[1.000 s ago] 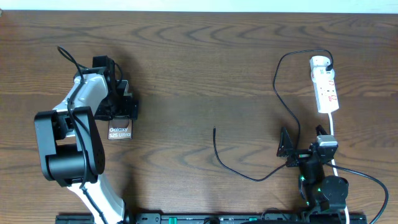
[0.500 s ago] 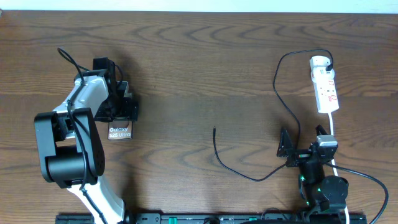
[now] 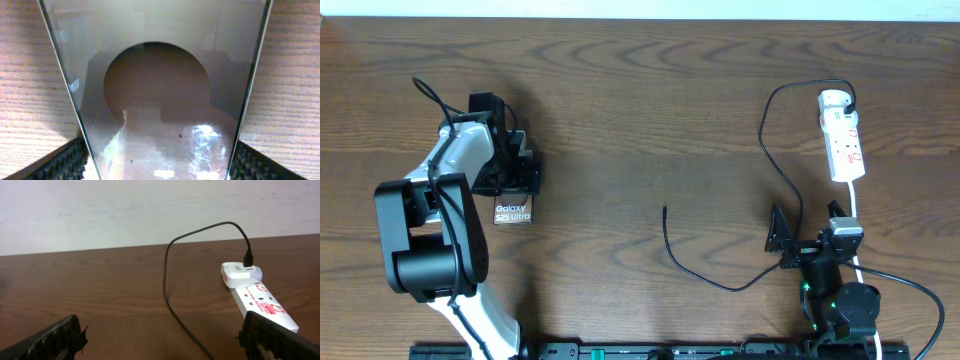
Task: Plug charger to phone and switch on socket
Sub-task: 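Close the left gripper on the phone's sides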
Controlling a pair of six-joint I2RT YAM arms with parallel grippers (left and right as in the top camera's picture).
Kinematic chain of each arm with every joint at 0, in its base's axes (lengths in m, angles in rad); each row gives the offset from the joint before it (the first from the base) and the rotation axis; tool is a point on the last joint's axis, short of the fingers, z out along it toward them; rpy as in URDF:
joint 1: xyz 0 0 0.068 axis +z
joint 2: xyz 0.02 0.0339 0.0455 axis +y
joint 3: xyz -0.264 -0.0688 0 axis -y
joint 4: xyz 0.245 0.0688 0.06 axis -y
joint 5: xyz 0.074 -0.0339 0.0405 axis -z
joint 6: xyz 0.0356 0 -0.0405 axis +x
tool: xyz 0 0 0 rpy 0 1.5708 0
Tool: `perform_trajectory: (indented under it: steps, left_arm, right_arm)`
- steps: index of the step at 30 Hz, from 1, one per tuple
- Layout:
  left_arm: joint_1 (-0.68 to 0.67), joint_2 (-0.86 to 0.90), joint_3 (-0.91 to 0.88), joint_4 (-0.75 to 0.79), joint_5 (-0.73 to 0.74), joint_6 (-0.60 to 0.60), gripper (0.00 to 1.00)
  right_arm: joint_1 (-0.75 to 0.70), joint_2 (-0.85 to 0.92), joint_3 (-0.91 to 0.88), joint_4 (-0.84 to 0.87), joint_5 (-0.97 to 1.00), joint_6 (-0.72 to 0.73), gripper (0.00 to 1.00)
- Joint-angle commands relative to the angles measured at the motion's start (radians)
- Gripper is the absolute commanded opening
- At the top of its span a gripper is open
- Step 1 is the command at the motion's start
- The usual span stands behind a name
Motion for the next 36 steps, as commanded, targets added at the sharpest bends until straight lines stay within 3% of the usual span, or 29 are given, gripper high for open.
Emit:
perform_trajectory:
  steps: [1,12,16,27,31,36]
  left_arm:
    - [0.002,0.021,-0.033,0.005,0.011,0.005,0.82]
    - [0.002,0.021,-0.033,0.005,0.011,0.005,0.81]
    - [0.002,0.021,-0.033,0.005,0.011,0.005,0.71]
    - [0.002,0.021,-0.033,0.005,0.011,0.005,0.65]
    - [0.002,0.021,-0.033,0.005,0.011,0.005,0.51]
    - [0.002,0.021,-0.033,0.005,0.011,0.005,0.28]
  right_arm:
    - [-0.006,-0.006,-0.002,-0.004,-0.005,-0.007,0.99]
    - [-0.006,-0.006,-0.002,-0.004,-0.005,-0.007,0.99]
    - [-0.006,-0.006,-0.002,-0.004,-0.005,-0.007,0.99]
    - [-0.006,-0.006,-0.002,-0.004,-0.005,-0.007,0.99]
    - [-0.006,-0.006,-0.002,-0.004,-0.005,-0.007,0.99]
    - [-0.006,-0.006,-0.002,-0.004,-0.005,-0.007,0.99]
